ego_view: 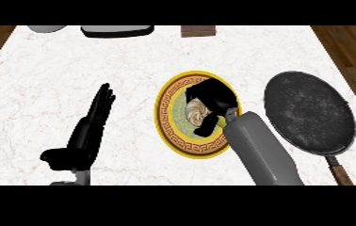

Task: Pick the cupcake from the plate and place it in the pan

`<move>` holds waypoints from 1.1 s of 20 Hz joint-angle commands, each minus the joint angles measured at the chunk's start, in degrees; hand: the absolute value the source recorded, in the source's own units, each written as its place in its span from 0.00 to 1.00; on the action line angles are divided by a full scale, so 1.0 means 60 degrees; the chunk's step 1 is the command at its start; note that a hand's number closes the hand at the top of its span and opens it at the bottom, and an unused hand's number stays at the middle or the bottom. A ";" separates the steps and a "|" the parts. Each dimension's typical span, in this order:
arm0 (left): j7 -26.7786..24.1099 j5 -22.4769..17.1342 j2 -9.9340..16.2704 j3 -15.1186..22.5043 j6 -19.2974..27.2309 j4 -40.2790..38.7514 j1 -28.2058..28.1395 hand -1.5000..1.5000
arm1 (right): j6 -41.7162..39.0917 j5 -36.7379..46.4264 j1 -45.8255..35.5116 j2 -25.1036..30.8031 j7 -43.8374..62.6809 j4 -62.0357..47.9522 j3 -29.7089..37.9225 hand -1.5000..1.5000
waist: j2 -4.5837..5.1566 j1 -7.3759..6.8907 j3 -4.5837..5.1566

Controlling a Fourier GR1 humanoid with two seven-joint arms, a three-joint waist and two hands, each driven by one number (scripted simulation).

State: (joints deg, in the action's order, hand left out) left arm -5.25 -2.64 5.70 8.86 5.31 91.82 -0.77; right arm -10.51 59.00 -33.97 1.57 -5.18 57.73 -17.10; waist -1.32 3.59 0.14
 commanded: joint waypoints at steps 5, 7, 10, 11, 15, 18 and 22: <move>-0.0038 -0.0145 0.0135 -0.0343 0.0018 -0.0158 -0.0198 0.50 | 0.2458 0.1209 0.0704 -0.0253 0.5216 0.2377 0.1251 1.00 | -0.0155 0.0411 0.0016; 0.0053 -0.0142 0.0100 -0.0120 -0.0123 0.0036 -0.0133 0.50 | 0.2772 0.1390 0.0912 -0.0256 0.6432 0.3318 0.0711 1.00 | -0.0129 0.0138 0.0002; 0.0021 0.0028 0.0121 -0.0086 -0.0059 -0.0089 -0.0090 0.50 | 0.3132 0.1496 0.1642 -0.0259 0.7933 0.5033 -0.0040 1.00 | -0.0079 0.0044 -0.0007; -0.0306 -0.0006 0.0047 0.0024 -0.0184 -0.0206 -0.0338 0.50 | 0.3108 0.1820 0.1926 -0.0259 0.8594 0.5523 -0.0546 1.00 | -0.0044 -0.0064 0.0001; -0.0343 -0.0059 0.0049 -0.0016 -0.0258 0.0024 -0.0162 0.50 | 0.2865 0.2323 0.2590 -0.0260 1.0333 0.7624 -0.0641 1.00 | 0.0101 -0.0311 -0.0013; -0.0304 -0.0014 0.0040 0.0071 -0.0378 0.0039 -0.0074 0.50 | 0.3387 0.2714 0.3446 -0.0260 1.0554 0.8363 -0.0530 1.00 | 0.0175 -0.0473 -0.0022; -0.0385 0.0046 -0.0026 0.0009 -0.0428 -0.0182 0.0020 0.50 | 0.3751 0.2527 0.4321 -0.0001 0.9939 0.9083 0.0280 1.00 | 0.0207 -0.0537 -0.0023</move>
State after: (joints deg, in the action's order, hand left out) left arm -6.86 -2.24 5.42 9.51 3.60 91.79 -1.26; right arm 9.37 73.31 -11.73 0.92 53.39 107.85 -17.79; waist -0.40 1.04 0.02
